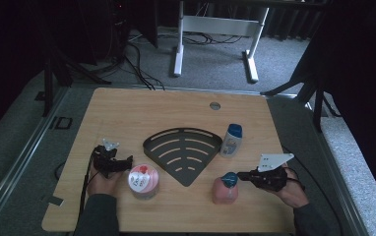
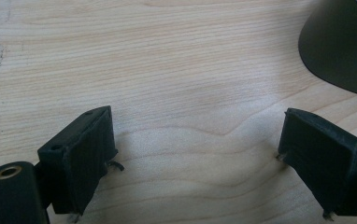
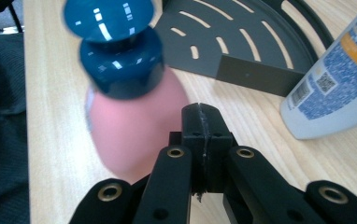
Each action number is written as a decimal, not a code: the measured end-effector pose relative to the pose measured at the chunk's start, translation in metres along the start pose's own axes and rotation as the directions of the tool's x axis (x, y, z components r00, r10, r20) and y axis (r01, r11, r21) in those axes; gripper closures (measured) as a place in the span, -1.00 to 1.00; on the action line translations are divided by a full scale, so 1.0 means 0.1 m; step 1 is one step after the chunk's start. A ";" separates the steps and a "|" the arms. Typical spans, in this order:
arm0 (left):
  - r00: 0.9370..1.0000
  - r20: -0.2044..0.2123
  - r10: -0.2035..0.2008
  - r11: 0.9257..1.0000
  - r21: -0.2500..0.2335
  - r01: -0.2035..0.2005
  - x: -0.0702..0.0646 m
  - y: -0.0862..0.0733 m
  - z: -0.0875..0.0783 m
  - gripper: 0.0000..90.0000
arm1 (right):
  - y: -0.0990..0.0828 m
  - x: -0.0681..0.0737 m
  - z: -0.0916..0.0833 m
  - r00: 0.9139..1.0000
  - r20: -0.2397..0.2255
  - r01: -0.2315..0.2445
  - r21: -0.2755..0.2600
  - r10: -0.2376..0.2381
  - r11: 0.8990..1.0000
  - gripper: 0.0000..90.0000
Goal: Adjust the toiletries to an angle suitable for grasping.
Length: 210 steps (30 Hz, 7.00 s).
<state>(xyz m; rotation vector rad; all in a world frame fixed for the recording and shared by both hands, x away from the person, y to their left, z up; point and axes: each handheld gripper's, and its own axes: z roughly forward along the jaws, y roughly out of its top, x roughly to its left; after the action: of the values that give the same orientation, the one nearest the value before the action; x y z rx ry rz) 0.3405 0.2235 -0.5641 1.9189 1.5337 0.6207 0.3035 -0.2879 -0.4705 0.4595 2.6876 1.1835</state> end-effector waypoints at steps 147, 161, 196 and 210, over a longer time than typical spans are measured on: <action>0.992 0.086 0.090 0.995 0.036 -0.094 0.05 -0.10 -0.24 -0.27 | 0.19 0.23 1.25 0.994 -0.040 -0.105 0.031 0.106 0.994 0.04; 0.973 0.206 0.106 0.991 0.063 -0.121 -0.14 -0.33 -0.65 1.00 | 0.19 0.25 1.19 0.994 -0.020 -0.105 0.019 0.105 0.994 0.04; 0.902 0.375 0.212 0.975 -0.014 -0.223 -0.78 -0.28 -0.69 1.00 | 0.18 0.24 1.18 0.993 -0.014 -0.115 0.015 0.116 0.993 0.05; 0.881 0.401 0.252 0.963 -0.019 -0.267 -0.89 -0.27 -0.63 0.99 | 0.19 0.25 1.20 0.994 -0.019 -0.110 0.019 0.110 0.994 0.05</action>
<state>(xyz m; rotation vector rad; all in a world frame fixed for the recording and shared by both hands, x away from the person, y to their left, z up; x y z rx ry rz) 0.2585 0.1510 -0.5379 2.1390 1.0455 0.2795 0.3167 -0.1844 -0.5376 0.6092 2.7236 1.1994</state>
